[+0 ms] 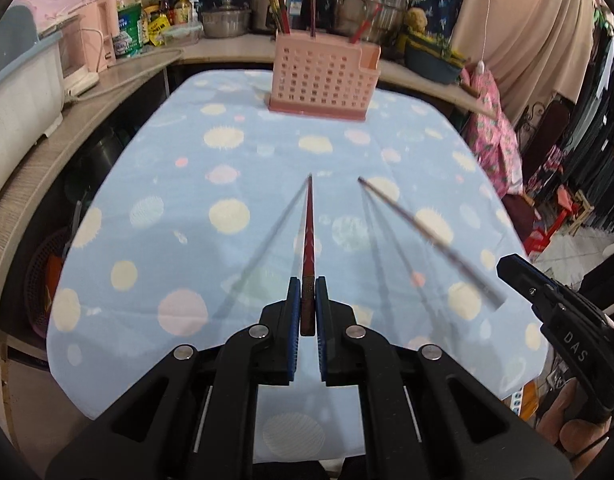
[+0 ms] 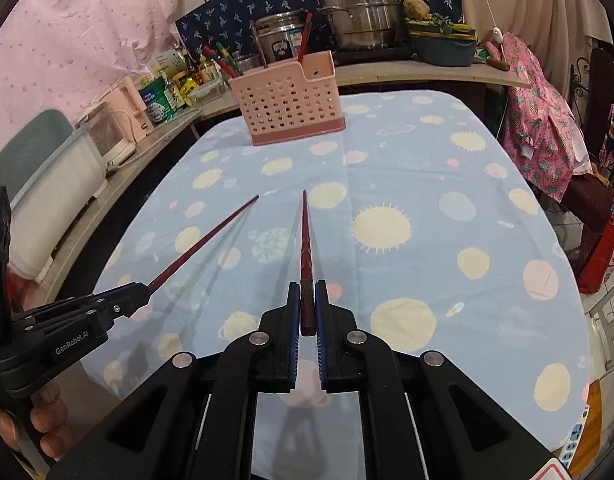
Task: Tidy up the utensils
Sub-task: 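Lift both chopsticks into the pink holder and open both tools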
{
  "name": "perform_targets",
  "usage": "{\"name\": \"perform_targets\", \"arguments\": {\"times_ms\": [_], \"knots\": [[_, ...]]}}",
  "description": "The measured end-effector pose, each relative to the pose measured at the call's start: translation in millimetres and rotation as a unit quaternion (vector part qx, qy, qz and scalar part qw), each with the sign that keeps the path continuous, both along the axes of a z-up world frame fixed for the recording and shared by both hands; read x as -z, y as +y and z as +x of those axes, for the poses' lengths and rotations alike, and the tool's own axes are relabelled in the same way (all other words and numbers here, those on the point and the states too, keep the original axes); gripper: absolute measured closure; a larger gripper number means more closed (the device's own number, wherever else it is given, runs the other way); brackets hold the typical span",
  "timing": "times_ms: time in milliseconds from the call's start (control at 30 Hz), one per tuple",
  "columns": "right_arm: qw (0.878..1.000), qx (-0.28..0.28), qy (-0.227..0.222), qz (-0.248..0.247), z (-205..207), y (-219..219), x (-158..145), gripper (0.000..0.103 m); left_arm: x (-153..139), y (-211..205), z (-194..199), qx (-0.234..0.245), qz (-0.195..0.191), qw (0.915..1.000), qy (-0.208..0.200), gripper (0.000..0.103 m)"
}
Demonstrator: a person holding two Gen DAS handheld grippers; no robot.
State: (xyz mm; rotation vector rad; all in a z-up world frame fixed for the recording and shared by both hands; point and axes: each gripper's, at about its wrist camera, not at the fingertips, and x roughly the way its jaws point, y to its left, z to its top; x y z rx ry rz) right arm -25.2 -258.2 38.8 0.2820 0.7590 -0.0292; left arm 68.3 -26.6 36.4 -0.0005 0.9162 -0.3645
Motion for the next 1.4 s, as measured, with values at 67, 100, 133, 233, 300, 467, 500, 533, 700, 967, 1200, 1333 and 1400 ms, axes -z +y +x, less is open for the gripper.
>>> {"name": "perform_targets", "arguments": {"times_ms": [67, 100, 133, 233, 300, 467, 500, 533, 700, 967, 1200, 1333, 1400], "knots": [[1.0, 0.003, -0.019, -0.003, 4, -5, -16, 0.096, -14, 1, 5, -0.002, -0.009, 0.9999, -0.011, 0.096], [1.0, 0.004, -0.028, -0.006, 7, -7, -24, 0.096, -23, 2, 9, -0.004, -0.015, 0.9997, -0.019, 0.096], [0.999, 0.005, -0.036, -0.008, 9, -9, -30, 0.096, -29, 2, 11, -0.005, -0.019, 0.9995, -0.025, 0.096], [0.999, 0.004, -0.05, -0.014, 21, -14, -43, 0.096, -44, 2, 19, -0.01, -0.024, 0.9986, -0.045, 0.096], [0.999, 0.003, -0.045, -0.009, 26, -17, -40, 0.096, -47, 2, 21, -0.012, -0.023, 0.9984, -0.049, 0.096], [1.0, -0.008, 0.016, 0.004, 26, -17, 7, 0.067, -39, 0, 16, -0.009, -0.016, 0.999, -0.042, 0.096], [1.0, -0.009, 0.03, 0.003, 26, -15, 19, 0.067, -37, 0, 14, -0.007, -0.015, 0.9991, -0.038, 0.096], [0.999, -0.01, 0.045, 0.001, 26, -14, 31, 0.067, -35, 0, 14, -0.006, -0.016, 0.9992, -0.035, 0.096], [0.995, -0.015, 0.094, 0.002, 27, -9, 79, 0.07, -28, -4, 8, -0.002, -0.014, 0.9996, -0.022, 0.096], [0.994, -0.02, 0.106, -0.027, 26, -1, 88, 0.093, -23, -5, 5, -0.001, -0.014, 0.9998, -0.016, 0.096], [0.997, -0.028, 0.077, -0.01, 10, 4, 47, 0.095, -28, -7, 6, 0.0, -0.013, 0.9996, -0.023, 0.096], [0.999, -0.037, 0.031, -0.014, 3, 12, -2, 0.095, -37, -8, 8, 0.0, -0.017, 0.9993, -0.032, 0.096], [0.999, -0.036, 0.006, -0.016, 2, 12, -24, 0.095, -42, -8, 10, 0.0, -0.019, 0.999, -0.039, 0.096]]}}
